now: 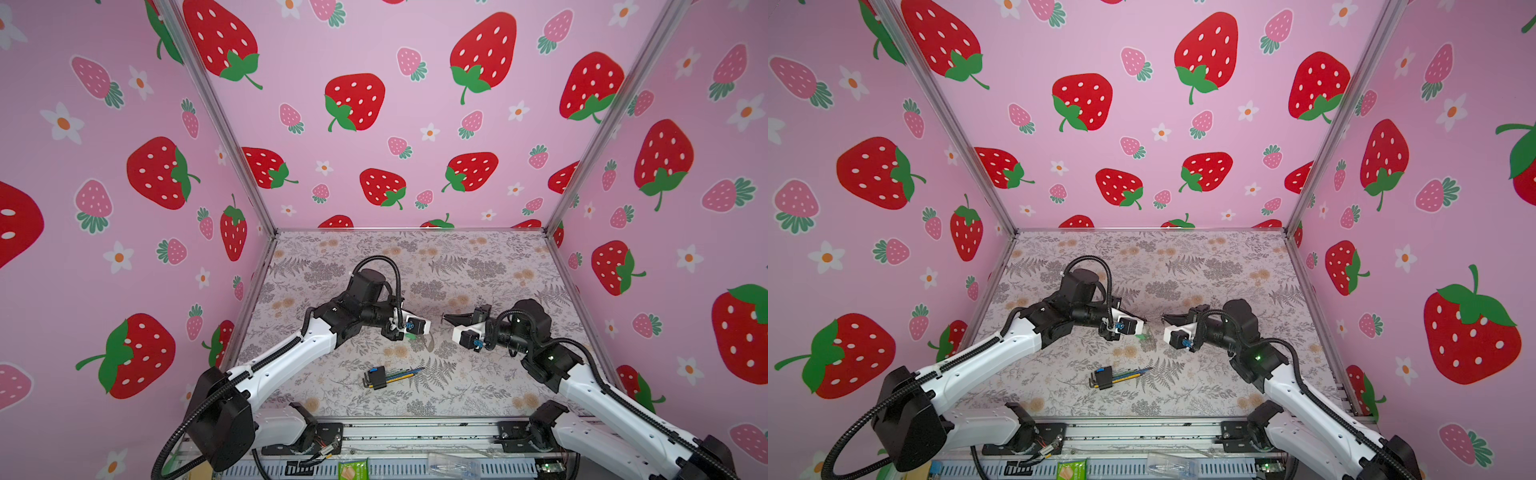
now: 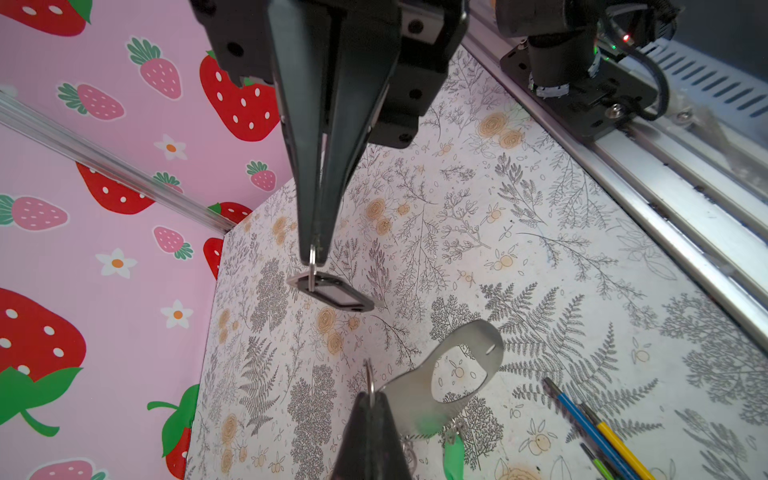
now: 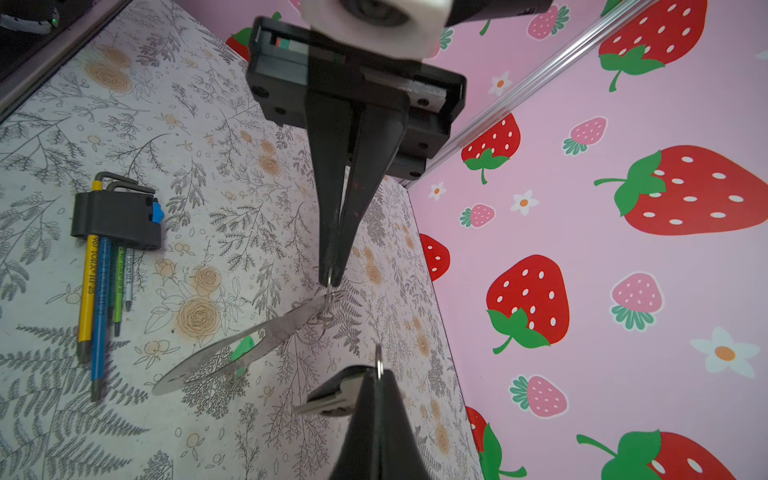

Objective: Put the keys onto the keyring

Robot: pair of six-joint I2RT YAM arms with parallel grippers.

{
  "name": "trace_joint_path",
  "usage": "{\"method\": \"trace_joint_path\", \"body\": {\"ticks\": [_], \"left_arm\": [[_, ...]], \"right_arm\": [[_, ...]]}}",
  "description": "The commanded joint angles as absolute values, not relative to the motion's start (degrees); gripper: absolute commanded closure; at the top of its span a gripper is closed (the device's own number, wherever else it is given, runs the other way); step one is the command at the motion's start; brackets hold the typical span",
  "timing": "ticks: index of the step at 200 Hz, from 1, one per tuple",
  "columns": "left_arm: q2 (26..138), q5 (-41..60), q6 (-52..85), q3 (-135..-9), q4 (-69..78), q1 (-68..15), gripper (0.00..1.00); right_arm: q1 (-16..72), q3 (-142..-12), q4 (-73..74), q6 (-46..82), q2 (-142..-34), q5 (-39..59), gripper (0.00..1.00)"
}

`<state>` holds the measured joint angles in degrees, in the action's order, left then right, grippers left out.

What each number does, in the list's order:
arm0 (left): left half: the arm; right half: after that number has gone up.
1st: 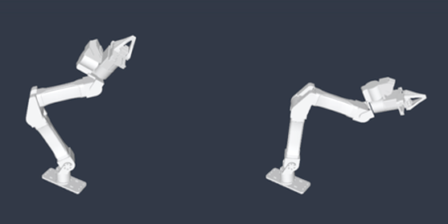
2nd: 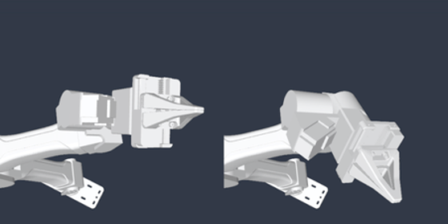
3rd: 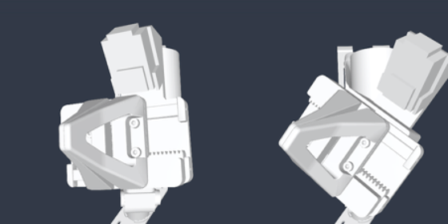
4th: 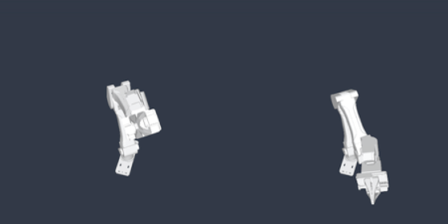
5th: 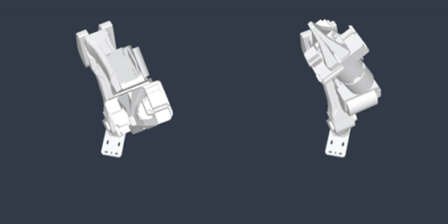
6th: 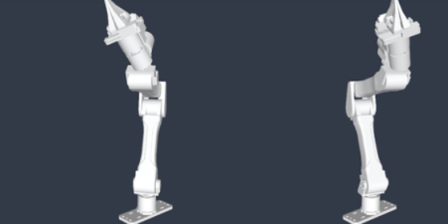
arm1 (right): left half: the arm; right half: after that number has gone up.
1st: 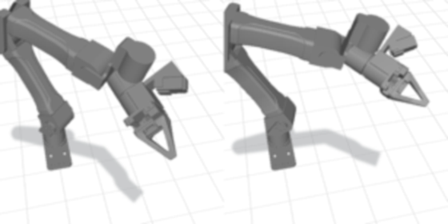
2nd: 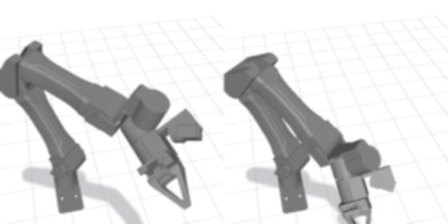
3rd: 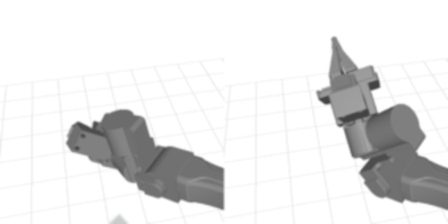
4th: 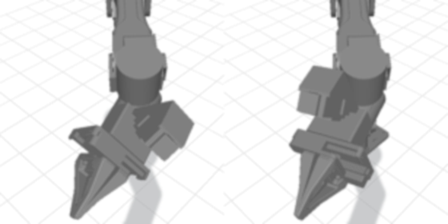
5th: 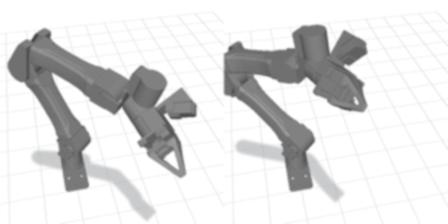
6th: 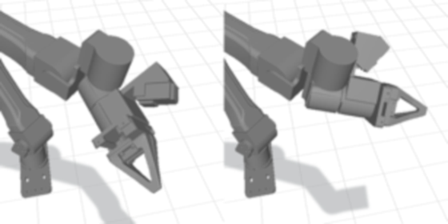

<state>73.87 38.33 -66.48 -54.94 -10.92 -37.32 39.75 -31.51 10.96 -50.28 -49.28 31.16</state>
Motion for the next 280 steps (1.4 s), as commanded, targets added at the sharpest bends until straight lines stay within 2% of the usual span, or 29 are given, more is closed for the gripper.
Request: {"method": "trace_joint_path", "body": {"ticks": [1,76,280], "left_arm": [[73.65,42.16,-69.26,-57.86,-10.21,-37.62,1.00],[75.10,47.39,-68.38,-60.88,-12.85,-37.55,1.00],[76.85,48.43,-68.89,-63.22,-17.62,-37.92,1.00]], "right_arm": [[40.28,-33.87,9.06,-52.39,-49.74,34.65,1.00],[41.66,-34.86,6.43,-54.91,-50.39,36.28,1.00],[42.62,-35.06,9.36,-55.09,-49.95,34.97,1.00]]}}
